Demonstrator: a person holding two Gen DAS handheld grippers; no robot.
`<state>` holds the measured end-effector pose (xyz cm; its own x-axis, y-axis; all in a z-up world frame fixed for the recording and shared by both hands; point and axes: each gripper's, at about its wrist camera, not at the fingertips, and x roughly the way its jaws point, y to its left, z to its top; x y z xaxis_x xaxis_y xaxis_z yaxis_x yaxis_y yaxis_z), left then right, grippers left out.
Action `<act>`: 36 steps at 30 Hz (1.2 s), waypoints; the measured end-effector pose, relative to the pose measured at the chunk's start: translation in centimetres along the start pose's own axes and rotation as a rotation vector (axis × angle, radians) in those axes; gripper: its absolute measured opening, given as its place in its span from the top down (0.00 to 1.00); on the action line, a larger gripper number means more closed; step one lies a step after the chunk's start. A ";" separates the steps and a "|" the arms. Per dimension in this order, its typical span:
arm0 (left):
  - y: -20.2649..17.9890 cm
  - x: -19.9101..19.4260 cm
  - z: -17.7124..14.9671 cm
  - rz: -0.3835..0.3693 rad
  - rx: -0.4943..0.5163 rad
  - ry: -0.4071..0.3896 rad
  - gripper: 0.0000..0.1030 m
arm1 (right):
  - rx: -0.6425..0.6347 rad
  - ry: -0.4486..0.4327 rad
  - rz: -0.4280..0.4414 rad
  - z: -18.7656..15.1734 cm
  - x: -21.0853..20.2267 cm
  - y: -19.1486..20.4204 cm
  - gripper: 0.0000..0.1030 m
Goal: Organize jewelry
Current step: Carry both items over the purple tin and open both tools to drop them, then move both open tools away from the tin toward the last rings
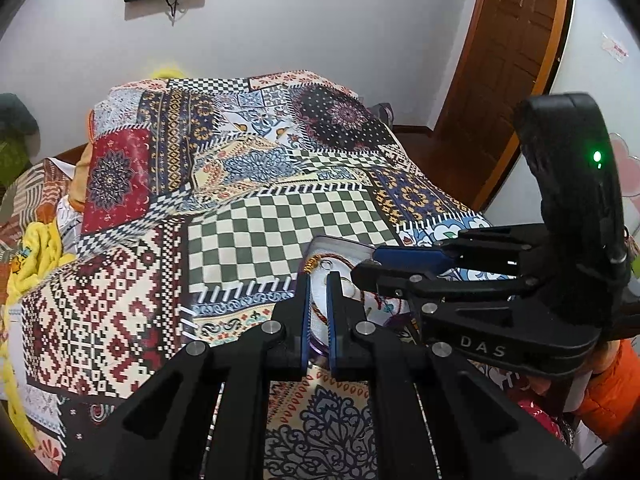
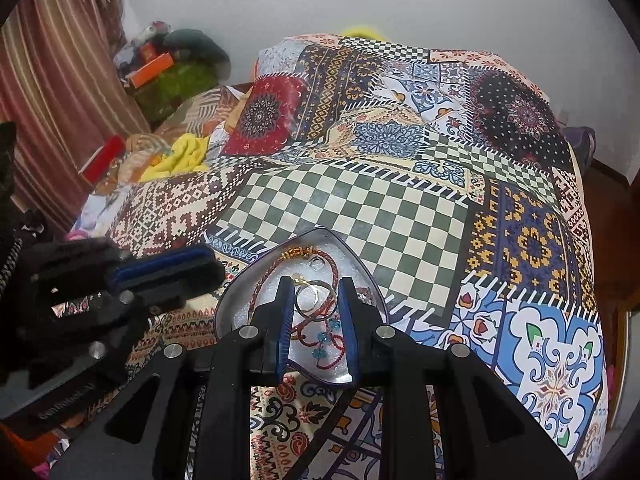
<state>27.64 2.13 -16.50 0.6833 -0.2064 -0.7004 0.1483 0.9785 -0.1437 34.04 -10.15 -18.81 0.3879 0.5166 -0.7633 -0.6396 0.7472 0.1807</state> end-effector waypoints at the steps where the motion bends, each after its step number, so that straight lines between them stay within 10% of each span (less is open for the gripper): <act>1: 0.1 -0.1 0.0 0.008 -0.001 -0.002 0.95 | -0.003 -0.001 -0.002 0.0 0.0 0.1 0.81; 36: -0.3 -5.9 -2.6 0.047 0.000 0.011 0.71 | -0.028 -0.013 -0.109 -2.3 -5.2 3.3 0.72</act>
<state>21.73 3.08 -14.15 0.6814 -0.1605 -0.7141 0.1166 0.9870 -0.1106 28.38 -11.31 -15.73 0.4645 0.4381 -0.7697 -0.6110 0.7877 0.0796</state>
